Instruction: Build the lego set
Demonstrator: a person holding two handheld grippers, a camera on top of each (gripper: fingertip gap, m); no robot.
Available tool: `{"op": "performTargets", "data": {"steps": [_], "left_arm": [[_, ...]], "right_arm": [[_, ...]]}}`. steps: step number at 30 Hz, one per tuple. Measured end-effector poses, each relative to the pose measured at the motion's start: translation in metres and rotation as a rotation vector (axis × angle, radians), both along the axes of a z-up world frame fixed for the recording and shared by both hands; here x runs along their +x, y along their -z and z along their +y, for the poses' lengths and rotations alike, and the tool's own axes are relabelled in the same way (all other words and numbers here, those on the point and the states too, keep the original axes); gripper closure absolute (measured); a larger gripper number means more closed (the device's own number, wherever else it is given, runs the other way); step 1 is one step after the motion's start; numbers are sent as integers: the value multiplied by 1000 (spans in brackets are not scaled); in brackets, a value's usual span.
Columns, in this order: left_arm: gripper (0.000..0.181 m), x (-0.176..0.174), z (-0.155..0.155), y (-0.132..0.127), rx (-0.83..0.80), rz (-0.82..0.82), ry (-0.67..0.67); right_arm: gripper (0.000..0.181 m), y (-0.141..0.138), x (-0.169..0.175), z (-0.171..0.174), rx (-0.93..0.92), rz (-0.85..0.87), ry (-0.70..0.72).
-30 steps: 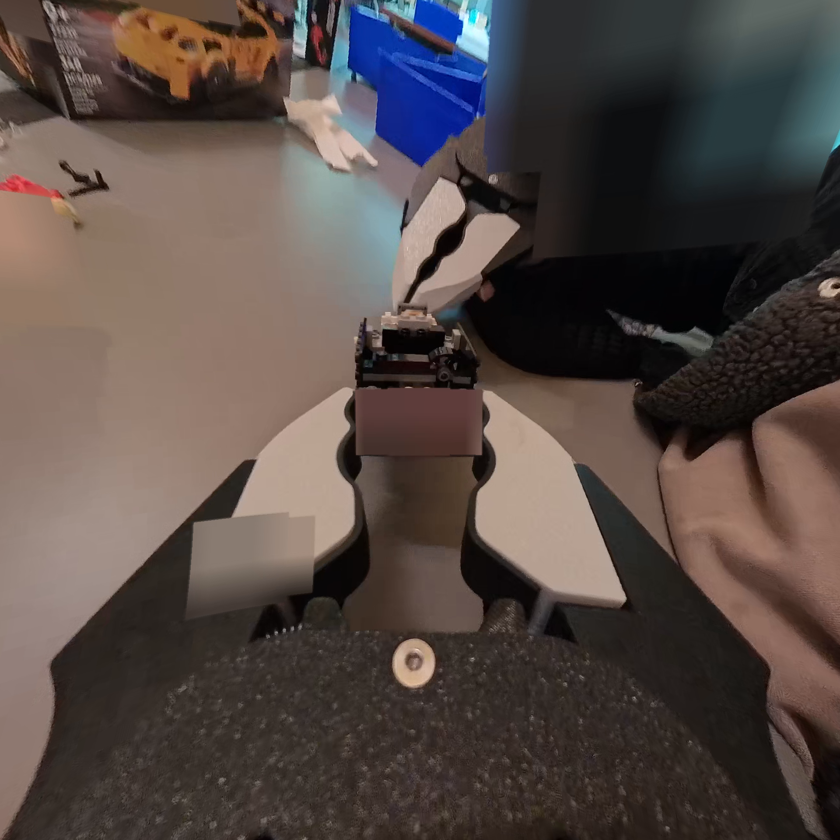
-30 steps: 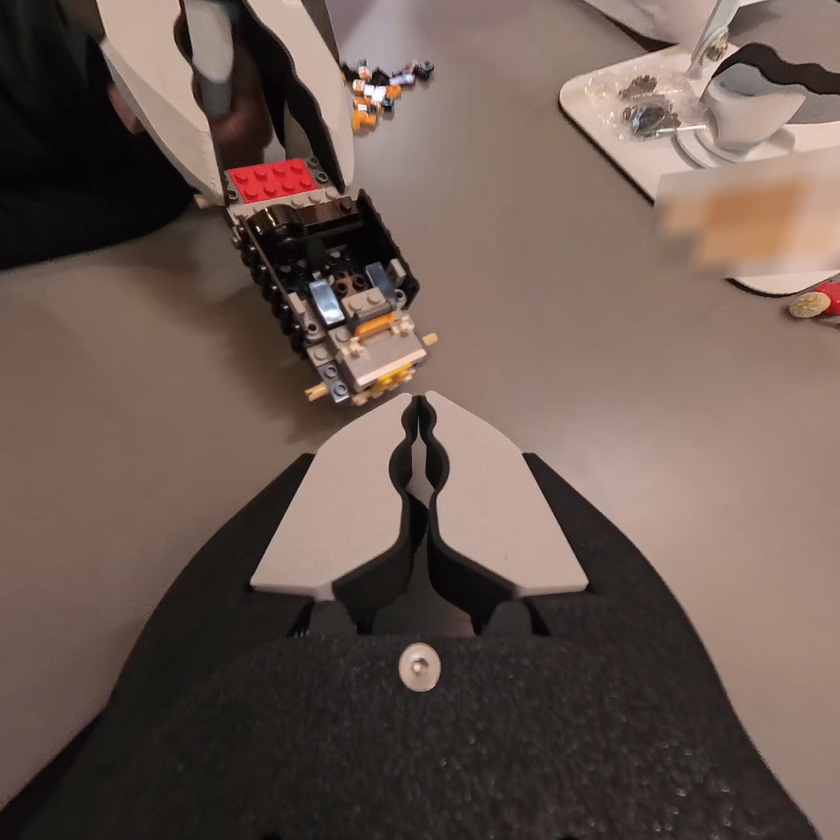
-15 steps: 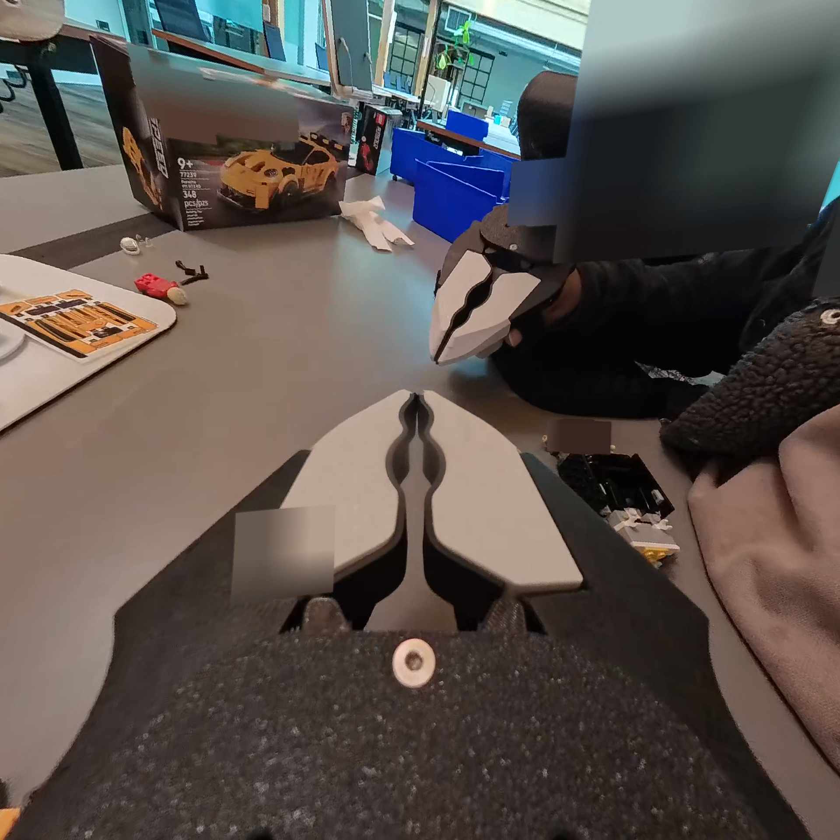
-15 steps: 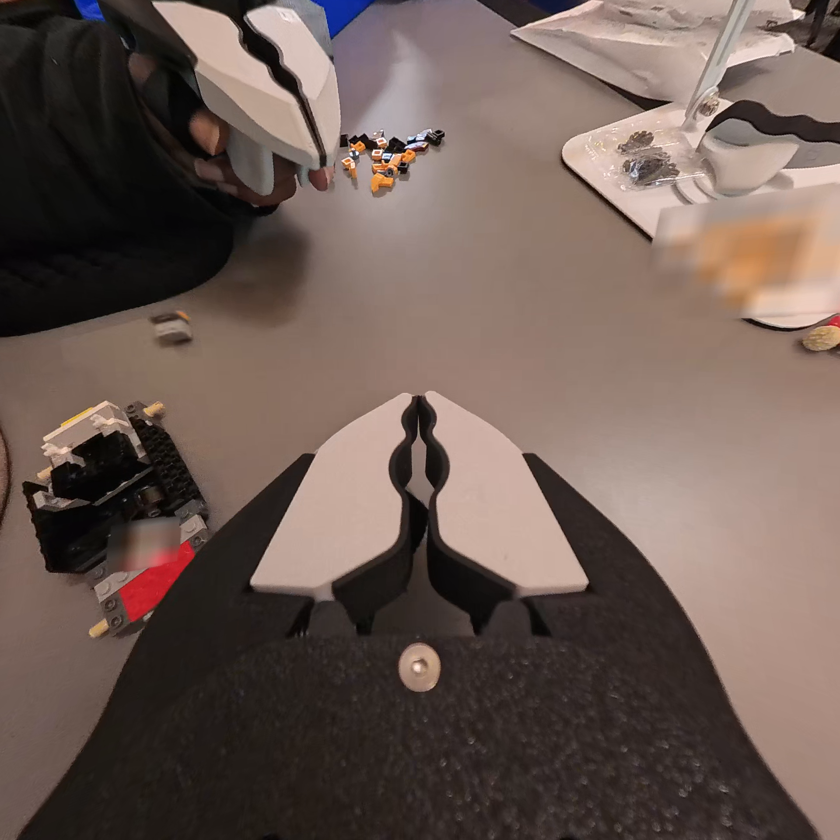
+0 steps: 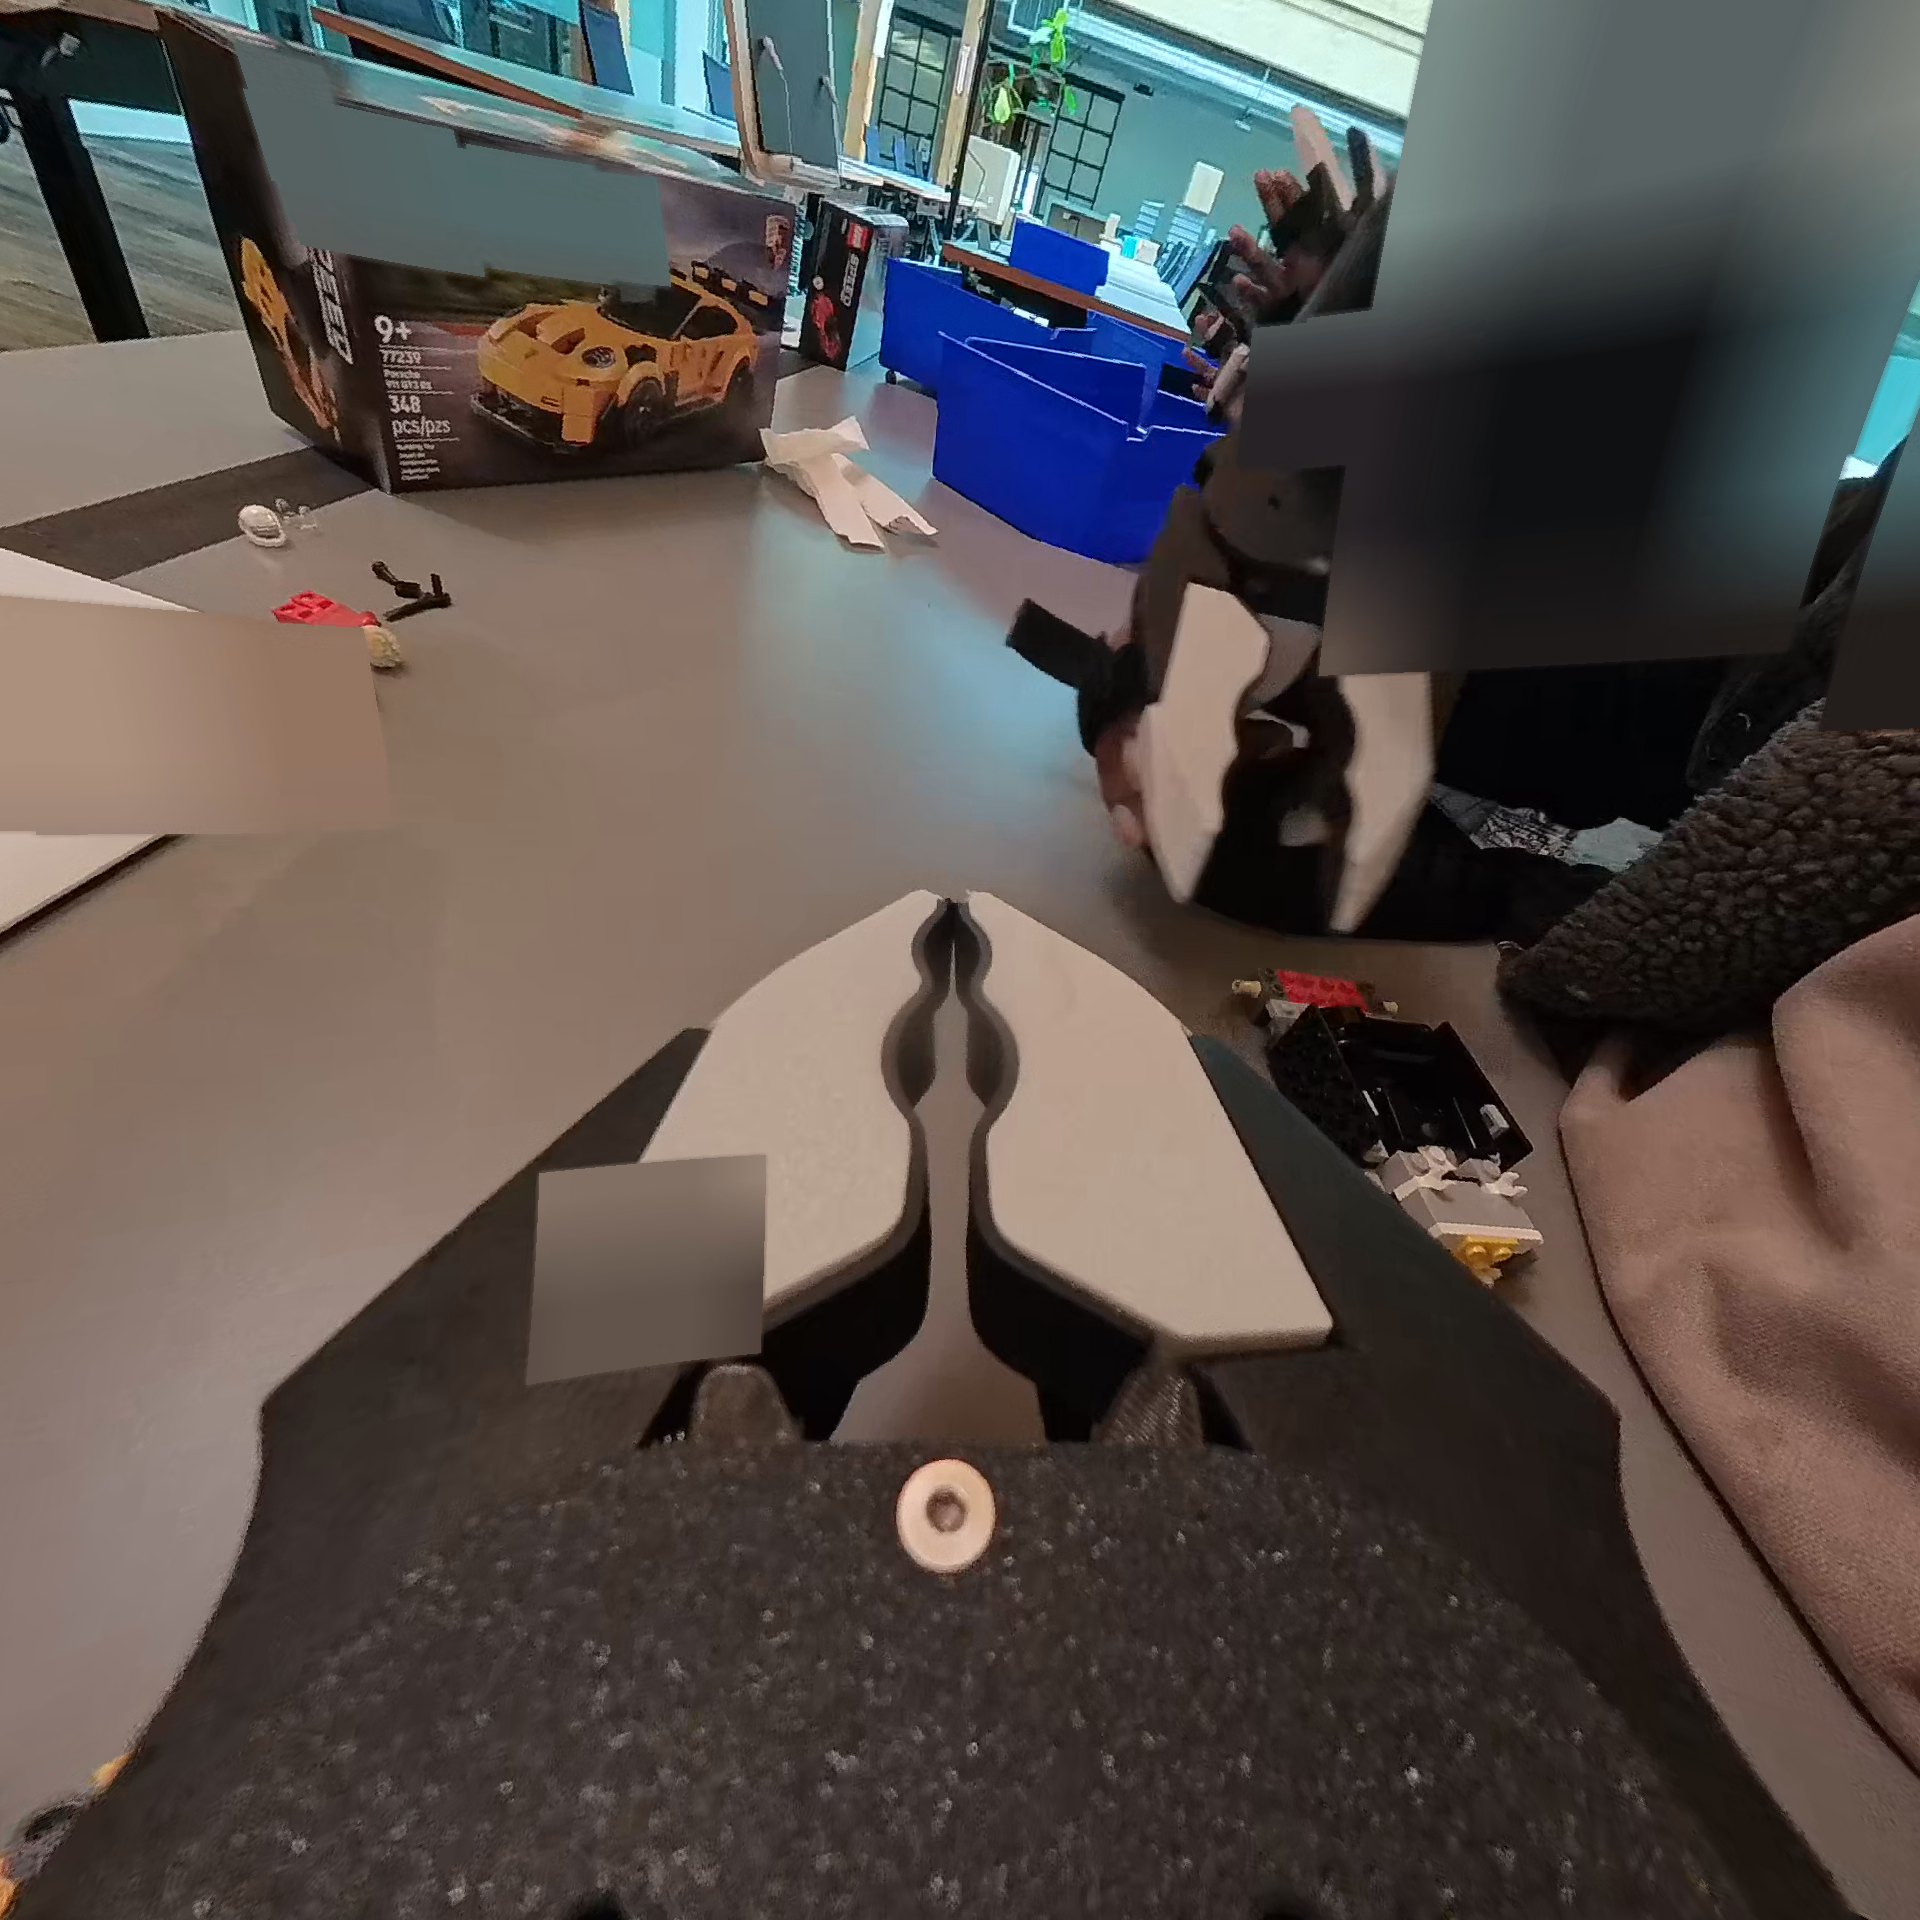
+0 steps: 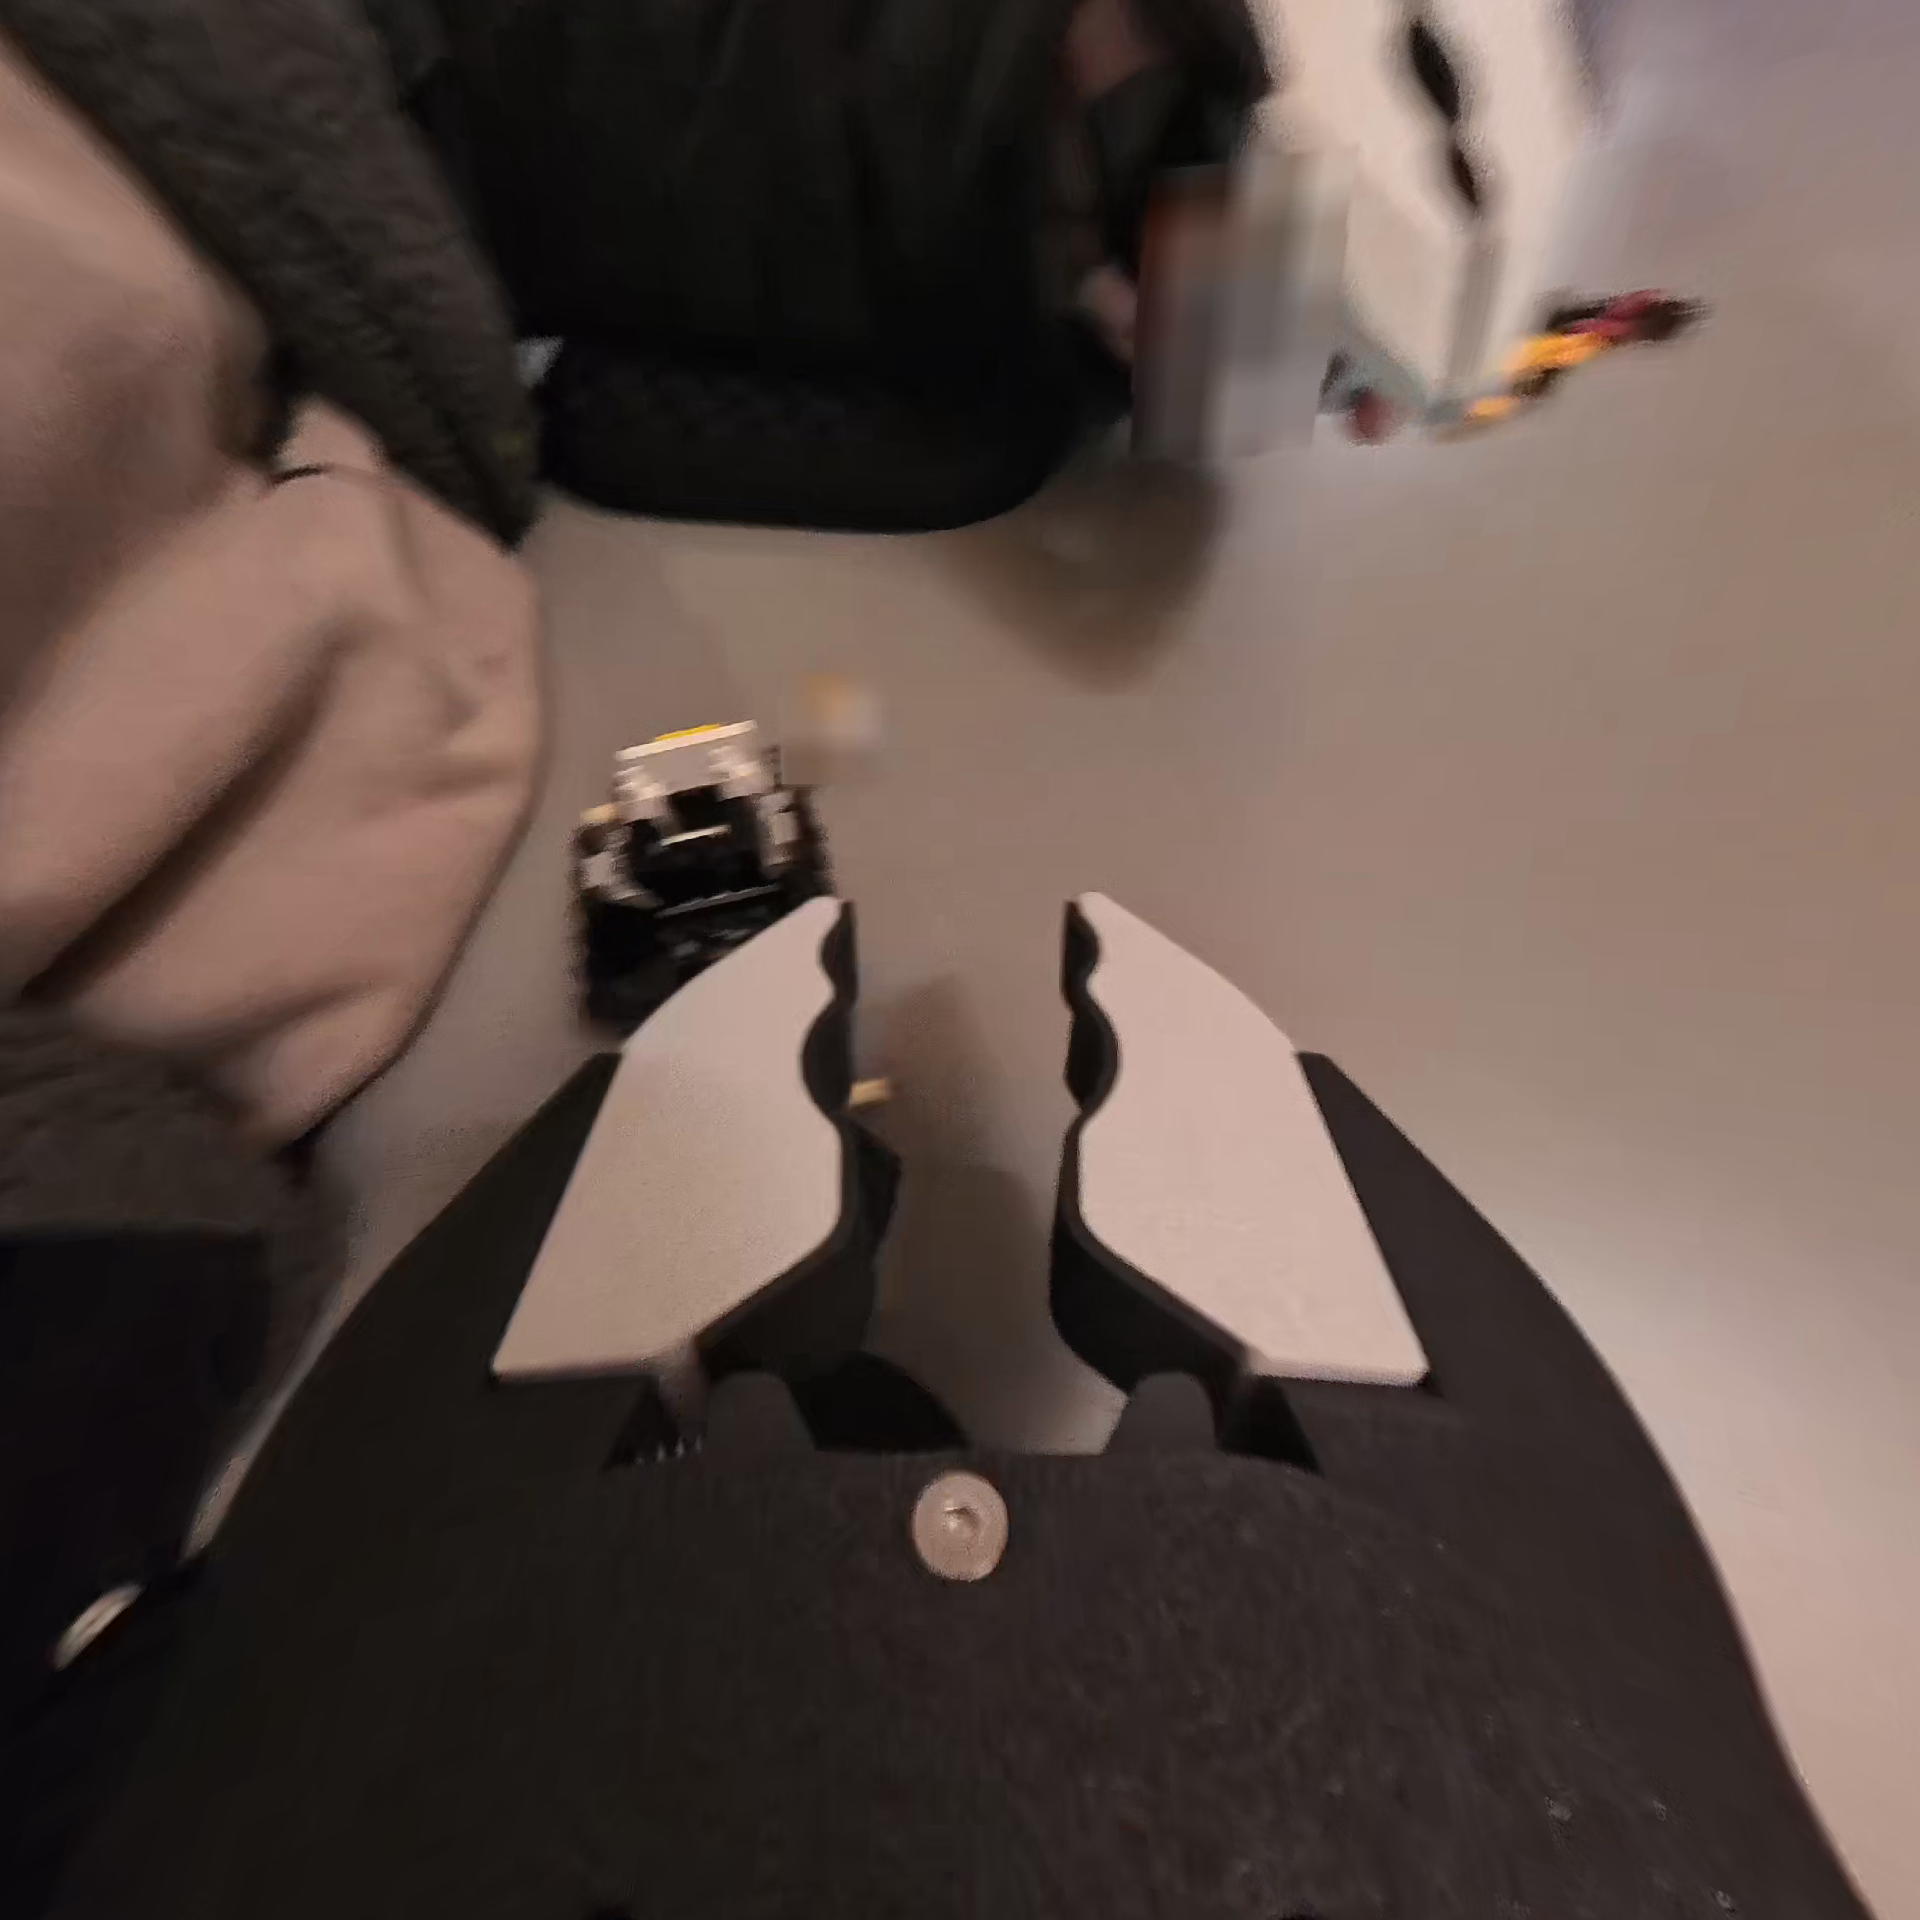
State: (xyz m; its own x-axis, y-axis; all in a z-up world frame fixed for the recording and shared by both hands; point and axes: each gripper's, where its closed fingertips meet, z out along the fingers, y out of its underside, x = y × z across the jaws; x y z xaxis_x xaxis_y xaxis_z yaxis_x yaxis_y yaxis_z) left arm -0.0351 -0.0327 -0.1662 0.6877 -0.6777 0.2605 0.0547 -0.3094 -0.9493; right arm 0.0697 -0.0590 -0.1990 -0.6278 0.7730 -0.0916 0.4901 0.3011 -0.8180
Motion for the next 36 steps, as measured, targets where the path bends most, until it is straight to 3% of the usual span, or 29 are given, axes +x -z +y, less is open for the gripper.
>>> {"op": "performTargets", "data": {"steps": [1,3,5,10,14,18,21,23,28,32,36], "left_arm": [[181,0,0,0,0,2,0],[181,1,0,1,-2,5,1],[181,1,0,1,-2,7,2],[179,4,-2,0,1,17,11],[176,3,-1,0,1,22,-3],[170,2,0,1,-4,33,-22],[168,7,0,7,-20,82,-14],[166,12,-1,18,-42,151,-3],[162,29,-6,49,-109,358,46],[154,46,-7,61,-132,450,82],[141,58,-4,69,-158,485,86]], "right_arm": [[131,2,8,-10,14,-38,-59],[111,9,19,-29,84,-105,-144],[104,20,26,-44,160,-160,-195],[120,39,17,-55,245,-206,-128],[121,39,1,-25,252,-243,98],[121,39,-25,41,161,-283,496],[119,39,-37,75,143,-263,667],[106,38,-42,72,85,-254,665],[98,29,-32,58,39,-225,512],[101,36,-16,62,53,-253,456],[105,36,-14,45,36,-246,393]]}}
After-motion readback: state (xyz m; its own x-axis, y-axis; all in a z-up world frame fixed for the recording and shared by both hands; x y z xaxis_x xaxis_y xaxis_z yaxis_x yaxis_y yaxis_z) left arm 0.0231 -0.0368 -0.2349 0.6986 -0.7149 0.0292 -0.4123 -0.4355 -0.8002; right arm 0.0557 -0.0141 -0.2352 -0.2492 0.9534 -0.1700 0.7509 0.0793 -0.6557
